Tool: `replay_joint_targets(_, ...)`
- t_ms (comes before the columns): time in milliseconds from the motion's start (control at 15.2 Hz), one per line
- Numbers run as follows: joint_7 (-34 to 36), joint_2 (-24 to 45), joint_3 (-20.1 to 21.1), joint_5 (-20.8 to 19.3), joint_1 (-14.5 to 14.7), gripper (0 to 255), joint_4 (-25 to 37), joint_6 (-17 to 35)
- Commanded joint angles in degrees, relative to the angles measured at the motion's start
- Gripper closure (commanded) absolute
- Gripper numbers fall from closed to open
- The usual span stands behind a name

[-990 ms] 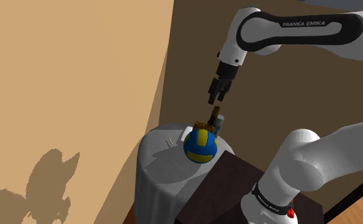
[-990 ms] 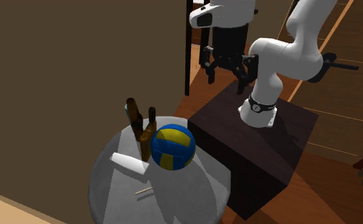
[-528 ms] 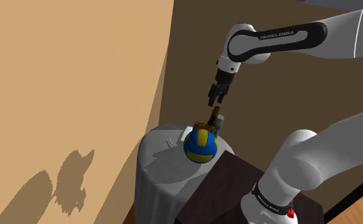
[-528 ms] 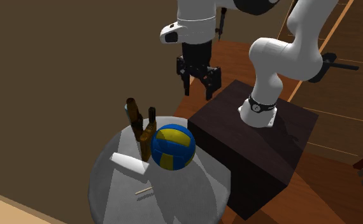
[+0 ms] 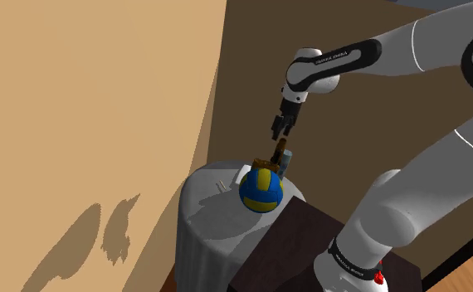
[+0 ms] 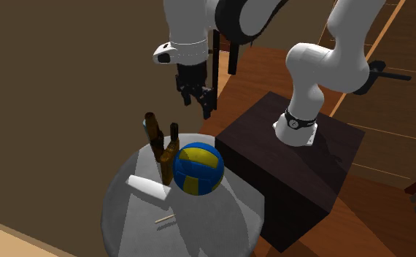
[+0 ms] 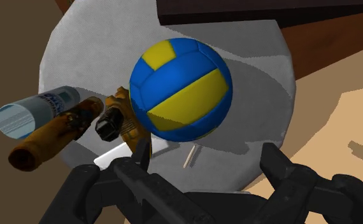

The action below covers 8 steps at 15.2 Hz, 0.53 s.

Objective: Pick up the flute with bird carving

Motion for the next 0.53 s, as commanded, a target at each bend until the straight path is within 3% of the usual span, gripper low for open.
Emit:
replay_joint_targets(0, -1.90, 3.68, -1.55, 0.25, -0.43, 0, 1.30, 2.47)
replay_joint_targets(462, -9.76, 17.52, -6.09, 4.25, -2.43, 0, 9.06, 8.20)
